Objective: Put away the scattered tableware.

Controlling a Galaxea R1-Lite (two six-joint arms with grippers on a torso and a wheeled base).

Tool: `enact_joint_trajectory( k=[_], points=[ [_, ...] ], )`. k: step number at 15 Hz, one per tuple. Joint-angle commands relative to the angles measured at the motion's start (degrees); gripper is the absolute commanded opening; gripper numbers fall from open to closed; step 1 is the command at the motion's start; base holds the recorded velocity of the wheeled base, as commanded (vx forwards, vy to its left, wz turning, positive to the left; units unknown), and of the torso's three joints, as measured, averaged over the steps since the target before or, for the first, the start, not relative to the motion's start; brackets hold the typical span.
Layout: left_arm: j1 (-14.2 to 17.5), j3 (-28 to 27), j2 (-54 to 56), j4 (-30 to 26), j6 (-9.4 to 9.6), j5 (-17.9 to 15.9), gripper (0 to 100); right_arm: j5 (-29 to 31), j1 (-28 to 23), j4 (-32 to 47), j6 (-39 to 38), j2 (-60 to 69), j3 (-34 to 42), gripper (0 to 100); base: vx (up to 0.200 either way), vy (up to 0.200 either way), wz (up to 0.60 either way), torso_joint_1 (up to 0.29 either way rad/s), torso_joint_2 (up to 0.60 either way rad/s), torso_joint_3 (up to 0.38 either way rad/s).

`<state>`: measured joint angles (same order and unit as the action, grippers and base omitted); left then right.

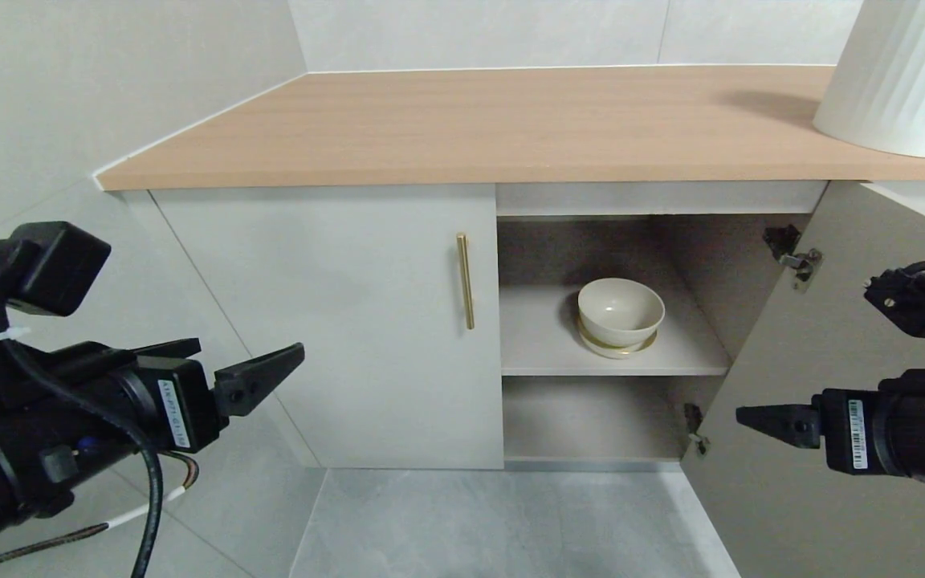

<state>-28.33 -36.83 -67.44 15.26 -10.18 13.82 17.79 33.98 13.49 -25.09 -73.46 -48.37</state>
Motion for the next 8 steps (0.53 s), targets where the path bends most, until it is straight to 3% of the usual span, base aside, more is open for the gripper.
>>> enact_joint_trajectory(
  k=[1,8],
  points=[
    [-0.32,0.09,-0.15,0.03,-0.02,0.06,100,0.06,0.48,-0.05,0.3,1.04,1.0,100,-0.2,0.0,0.0,0.002,0.0,0.002],
    [-0.32,0.27,-0.06,0.03,-0.02,-0.03,100,0.14,0.57,-0.05,0.39,0.42,1.09,100,-0.2,0.0,0.0,0.002,0.0,0.0]
  ],
)
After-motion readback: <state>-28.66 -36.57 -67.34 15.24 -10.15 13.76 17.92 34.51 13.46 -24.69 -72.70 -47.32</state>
